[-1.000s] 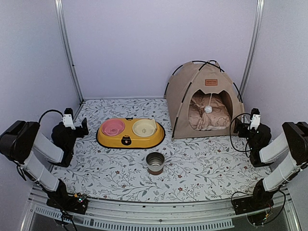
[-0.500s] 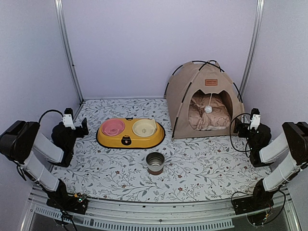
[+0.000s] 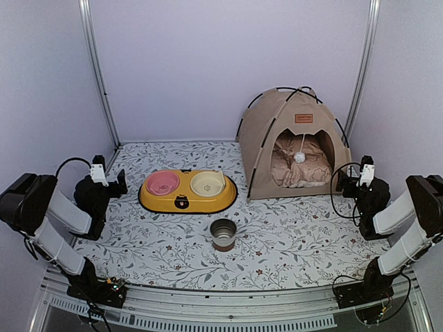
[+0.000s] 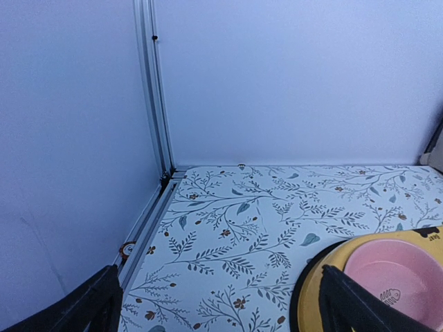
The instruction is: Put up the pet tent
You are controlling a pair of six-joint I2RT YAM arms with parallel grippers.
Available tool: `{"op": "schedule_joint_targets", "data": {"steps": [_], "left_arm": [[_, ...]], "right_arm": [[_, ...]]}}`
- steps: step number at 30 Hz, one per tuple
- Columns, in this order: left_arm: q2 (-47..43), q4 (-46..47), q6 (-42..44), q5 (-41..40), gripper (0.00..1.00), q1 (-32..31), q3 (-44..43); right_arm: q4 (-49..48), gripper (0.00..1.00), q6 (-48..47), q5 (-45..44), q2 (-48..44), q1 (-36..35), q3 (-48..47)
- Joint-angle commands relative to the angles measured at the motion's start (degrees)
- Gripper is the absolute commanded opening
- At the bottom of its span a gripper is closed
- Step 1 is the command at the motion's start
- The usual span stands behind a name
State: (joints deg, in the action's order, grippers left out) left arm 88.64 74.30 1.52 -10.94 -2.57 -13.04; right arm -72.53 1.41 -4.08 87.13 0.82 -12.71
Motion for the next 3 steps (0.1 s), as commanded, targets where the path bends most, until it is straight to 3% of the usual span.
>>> {"op": "schedule_joint_targets", "data": {"steps": [1,3], "left_arm": [[0.30,1.63,0.44,0.51,0.99,0.27,-0.52],[0.30,1.59,0.49,0.52,0.99,0.20,-0.53]], "right_arm": [[-1.69,0.99,-0.44,0.65,0.65,0.06,-0.82],[-1.65,0.99,-0.44,0.65,0.59,0.06,-0.89]]}}
